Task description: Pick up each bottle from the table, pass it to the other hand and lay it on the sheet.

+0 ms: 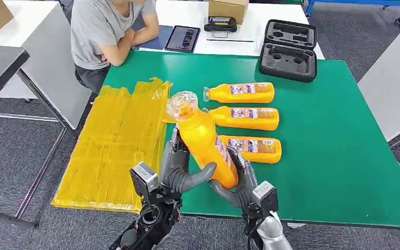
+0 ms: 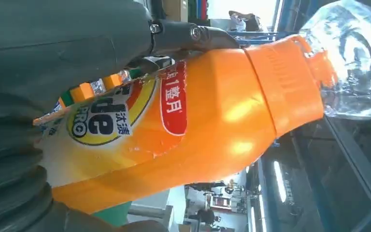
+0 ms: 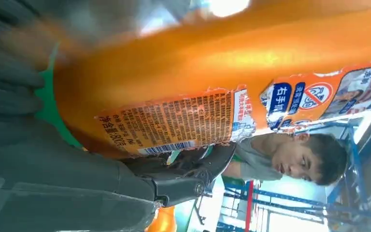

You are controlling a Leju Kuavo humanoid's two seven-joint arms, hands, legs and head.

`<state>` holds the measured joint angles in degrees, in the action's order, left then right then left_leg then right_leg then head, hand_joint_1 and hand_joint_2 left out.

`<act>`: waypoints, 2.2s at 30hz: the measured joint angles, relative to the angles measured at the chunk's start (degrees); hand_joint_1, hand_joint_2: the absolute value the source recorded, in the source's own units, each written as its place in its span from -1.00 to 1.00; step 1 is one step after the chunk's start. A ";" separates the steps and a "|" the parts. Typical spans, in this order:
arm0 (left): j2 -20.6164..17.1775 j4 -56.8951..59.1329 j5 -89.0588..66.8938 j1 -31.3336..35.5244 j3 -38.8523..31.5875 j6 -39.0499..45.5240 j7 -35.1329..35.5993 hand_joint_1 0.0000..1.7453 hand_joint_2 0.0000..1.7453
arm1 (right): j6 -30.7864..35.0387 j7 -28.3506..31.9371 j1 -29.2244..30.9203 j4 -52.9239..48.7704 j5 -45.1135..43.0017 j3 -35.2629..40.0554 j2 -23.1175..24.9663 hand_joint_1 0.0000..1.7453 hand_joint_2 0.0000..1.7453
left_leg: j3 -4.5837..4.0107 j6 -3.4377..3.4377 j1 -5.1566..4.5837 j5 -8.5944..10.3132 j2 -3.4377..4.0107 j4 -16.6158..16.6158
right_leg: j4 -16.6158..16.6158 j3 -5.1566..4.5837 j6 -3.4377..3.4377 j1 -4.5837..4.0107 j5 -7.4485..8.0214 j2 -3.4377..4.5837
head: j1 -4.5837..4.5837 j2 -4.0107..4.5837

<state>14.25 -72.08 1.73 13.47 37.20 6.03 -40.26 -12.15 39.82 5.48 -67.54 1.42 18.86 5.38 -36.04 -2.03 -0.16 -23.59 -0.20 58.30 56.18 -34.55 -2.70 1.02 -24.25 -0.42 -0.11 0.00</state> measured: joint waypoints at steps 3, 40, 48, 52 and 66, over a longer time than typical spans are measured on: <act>0.00 0.00 0.15 0.00 -0.11 -0.02 0.00 -1.00 1.00 | 0.00 0.00 0.05 -0.35 -0.46 1.03 -0.04 1.00 1.00 | 0.00 0.00 0.00 0.00 0.00 0.00 | 0.00 0.00 0.00 0.00 0.00 0.00 | 0.02 0.00; 0.13 0.52 1.18 -0.19 -0.50 -3.39 0.02 -1.00 1.00 | 0.17 0.07 -0.81 -3.83 -1.27 2.49 -1.53 1.00 1.00 | 0.00 0.00 0.00 0.00 0.00 0.00 | -0.01 -0.01 0.00 0.00 0.00 0.00 | 0.00 0.00; 0.13 0.35 1.05 -0.26 -0.57 -3.39 0.02 -1.00 -1.00 | 0.17 0.07 -0.86 -3.96 -1.18 2.08 -1.64 1.00 1.00 | 0.00 0.00 0.00 0.00 0.00 0.00 | 0.00 -0.01 0.00 0.00 0.00 0.00 | 0.02 0.00; 0.13 -0.55 0.74 -0.32 -0.48 -3.39 0.02 -1.00 -1.00 | 0.33 0.07 -0.80 -3.96 -0.79 1.82 -1.64 1.00 1.00 | 0.00 0.00 0.00 0.00 0.00 0.00 | 0.00 -0.01 0.00 0.01 0.00 0.00 | 0.00 0.00; 0.31 -1.01 1.46 -0.37 0.22 -4.41 0.02 -1.00 -1.00 | 2.73 0.09 -1.44 -5.18 -0.11 0.22 -1.99 1.00 1.00 | 0.00 0.00 0.00 0.00 0.01 0.00 | -0.01 -0.02 0.00 0.01 0.00 0.01 | 0.02 0.00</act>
<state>14.56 -73.09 3.19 13.09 37.42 1.62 -40.24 -9.42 39.91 4.04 -72.72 1.31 19.08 3.39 -36.04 -2.03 -0.17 -23.59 -0.19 58.31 56.17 -34.57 -2.70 1.03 -24.25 -0.42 -0.09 0.00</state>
